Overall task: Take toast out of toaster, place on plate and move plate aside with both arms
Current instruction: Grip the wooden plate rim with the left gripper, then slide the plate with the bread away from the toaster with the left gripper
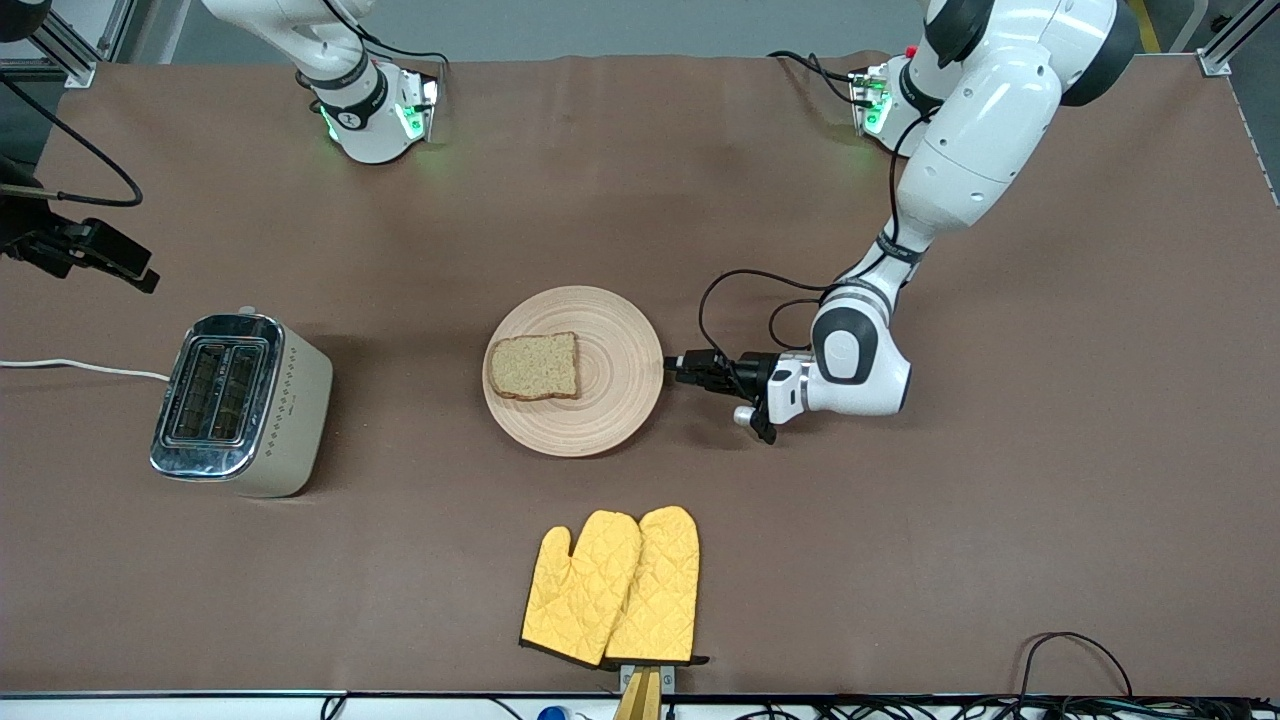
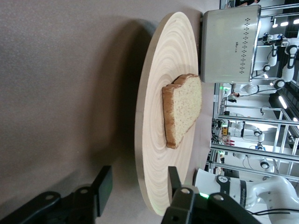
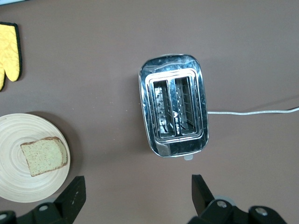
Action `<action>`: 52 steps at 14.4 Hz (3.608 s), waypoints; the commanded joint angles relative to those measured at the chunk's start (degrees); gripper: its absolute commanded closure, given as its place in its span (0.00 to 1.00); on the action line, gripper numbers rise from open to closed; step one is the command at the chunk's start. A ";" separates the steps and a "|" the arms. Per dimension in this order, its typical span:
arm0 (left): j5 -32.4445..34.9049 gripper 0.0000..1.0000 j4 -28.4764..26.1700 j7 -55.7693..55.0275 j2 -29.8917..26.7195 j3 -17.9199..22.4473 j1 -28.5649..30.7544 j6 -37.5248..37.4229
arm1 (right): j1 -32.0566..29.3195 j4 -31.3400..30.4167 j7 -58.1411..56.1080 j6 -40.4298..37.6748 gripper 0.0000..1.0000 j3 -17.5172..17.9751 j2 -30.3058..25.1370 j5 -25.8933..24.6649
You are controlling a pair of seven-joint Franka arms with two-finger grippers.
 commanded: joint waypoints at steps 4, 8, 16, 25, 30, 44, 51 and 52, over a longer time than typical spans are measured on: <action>-5.15 0.50 3.51 1.18 2.68 0.08 -2.45 1.72 | -2.27 -8.77 -4.67 3.88 0.00 -0.07 -6.25 0.05; -5.95 0.68 4.14 1.18 2.77 0.08 -2.98 1.81 | -2.45 -8.42 -4.58 3.53 0.00 -0.07 -6.16 0.05; -5.16 1.00 4.14 1.45 2.95 0.17 -3.06 1.81 | -2.98 -8.42 -4.67 3.35 0.00 0.02 -6.08 0.13; -4.80 1.00 5.02 -5.92 -2.05 0.69 -1.84 1.72 | -2.80 -8.42 -4.58 3.18 0.00 0.11 -6.08 0.05; -0.52 1.00 4.84 -8.21 -5.75 0.69 2.81 1.11 | -2.71 -8.33 -4.58 3.00 0.00 0.20 -6.08 0.05; 14.43 1.00 4.93 -11.65 -9.27 0.34 25.05 -15.59 | -2.89 -8.33 -4.67 2.04 0.00 0.11 -6.08 0.13; 21.46 1.00 4.93 -11.39 -9.80 0.34 32.52 -22.88 | -2.89 -8.33 -5.46 1.86 0.00 0.11 -5.99 0.13; 23.48 1.00 4.93 -11.39 -9.80 0.34 34.18 -23.67 | -2.89 -8.33 -5.46 1.86 0.00 0.11 -5.99 0.13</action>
